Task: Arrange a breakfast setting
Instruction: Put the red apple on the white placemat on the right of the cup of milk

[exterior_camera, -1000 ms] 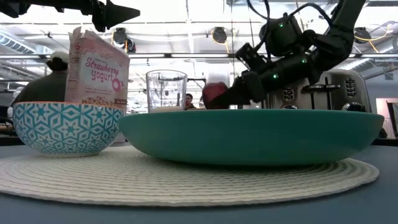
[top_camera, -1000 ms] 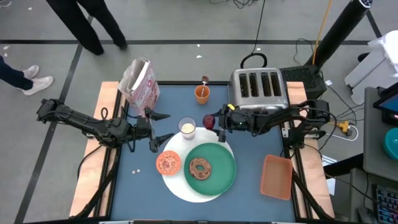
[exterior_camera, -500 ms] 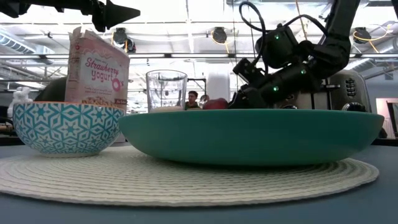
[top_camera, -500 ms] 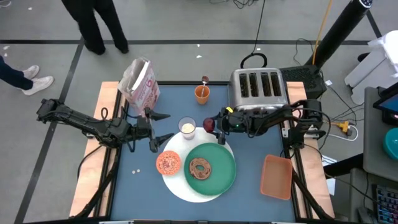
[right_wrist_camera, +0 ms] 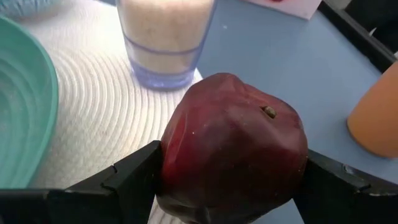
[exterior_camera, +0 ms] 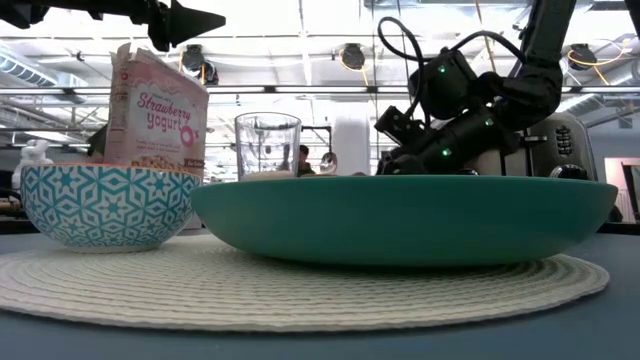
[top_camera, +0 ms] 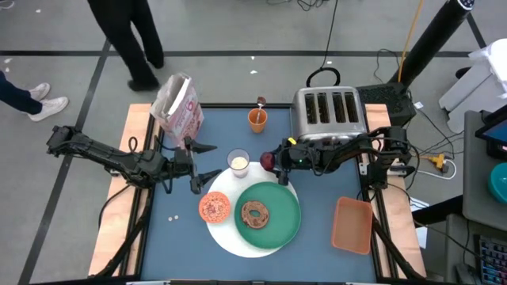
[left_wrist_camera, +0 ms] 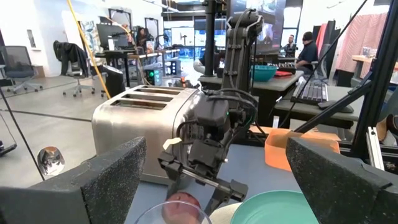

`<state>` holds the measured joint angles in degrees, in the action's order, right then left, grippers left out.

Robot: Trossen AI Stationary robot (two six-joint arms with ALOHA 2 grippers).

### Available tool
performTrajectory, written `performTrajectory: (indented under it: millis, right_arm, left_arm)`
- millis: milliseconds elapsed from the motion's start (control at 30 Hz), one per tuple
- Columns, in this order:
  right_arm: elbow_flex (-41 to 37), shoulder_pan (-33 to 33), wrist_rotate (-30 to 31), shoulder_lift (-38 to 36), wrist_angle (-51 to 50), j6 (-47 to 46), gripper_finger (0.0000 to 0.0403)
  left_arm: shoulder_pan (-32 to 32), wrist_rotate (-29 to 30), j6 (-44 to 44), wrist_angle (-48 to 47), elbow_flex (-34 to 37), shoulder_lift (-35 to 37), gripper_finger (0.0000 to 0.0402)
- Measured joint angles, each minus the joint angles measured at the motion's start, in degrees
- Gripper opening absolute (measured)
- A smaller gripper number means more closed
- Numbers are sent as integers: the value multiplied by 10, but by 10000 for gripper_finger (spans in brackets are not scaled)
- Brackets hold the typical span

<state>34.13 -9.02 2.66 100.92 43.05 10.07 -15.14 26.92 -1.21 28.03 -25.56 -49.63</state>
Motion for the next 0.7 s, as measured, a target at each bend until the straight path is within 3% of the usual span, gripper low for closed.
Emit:
performTrajectory:
  millis: [500, 700]
  right_arm:
    - [0, 0, 0, -1, -21, 0, 296]
    - [0, 0, 0, -1, -21, 0, 314]
  left_arm:
    - [0, 0, 0, 0, 0, 0, 392]
    - [0, 0, 0, 0, 0, 0, 392]
